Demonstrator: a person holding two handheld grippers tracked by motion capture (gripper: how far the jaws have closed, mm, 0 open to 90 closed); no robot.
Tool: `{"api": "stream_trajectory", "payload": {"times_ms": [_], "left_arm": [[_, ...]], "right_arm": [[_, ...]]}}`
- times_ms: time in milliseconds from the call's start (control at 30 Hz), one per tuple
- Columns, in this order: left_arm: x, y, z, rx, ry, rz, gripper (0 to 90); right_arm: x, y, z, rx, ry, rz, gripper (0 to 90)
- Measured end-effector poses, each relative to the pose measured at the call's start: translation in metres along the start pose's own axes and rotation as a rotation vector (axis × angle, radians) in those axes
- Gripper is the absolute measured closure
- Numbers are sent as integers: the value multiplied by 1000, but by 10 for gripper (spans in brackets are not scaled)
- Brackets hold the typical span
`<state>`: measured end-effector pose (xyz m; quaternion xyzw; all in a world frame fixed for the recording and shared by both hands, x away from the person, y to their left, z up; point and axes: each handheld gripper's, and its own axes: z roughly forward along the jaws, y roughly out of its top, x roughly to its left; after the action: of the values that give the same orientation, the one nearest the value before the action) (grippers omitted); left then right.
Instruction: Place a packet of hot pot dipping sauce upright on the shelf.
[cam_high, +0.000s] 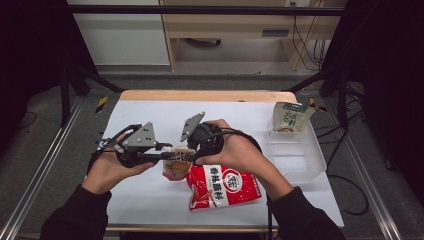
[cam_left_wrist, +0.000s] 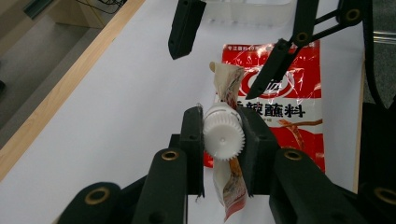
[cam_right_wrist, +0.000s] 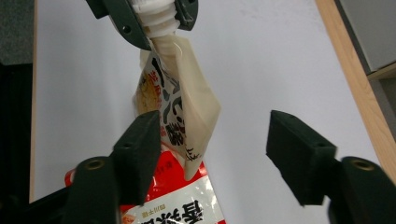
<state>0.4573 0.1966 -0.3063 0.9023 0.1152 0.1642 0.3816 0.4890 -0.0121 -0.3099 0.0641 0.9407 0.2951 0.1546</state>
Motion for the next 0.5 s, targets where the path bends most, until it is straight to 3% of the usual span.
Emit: {"api": "stream_trajectory", "payload": {"times_ms": [267,500], "left_arm": [[-2,1,1,-8,-5,4,736],[-1,-1,1,-19,4,-5,735]], "right_arm": [[3,6,5,46,33,-37,634],[5,9,3,58,26,-40,827]]}}
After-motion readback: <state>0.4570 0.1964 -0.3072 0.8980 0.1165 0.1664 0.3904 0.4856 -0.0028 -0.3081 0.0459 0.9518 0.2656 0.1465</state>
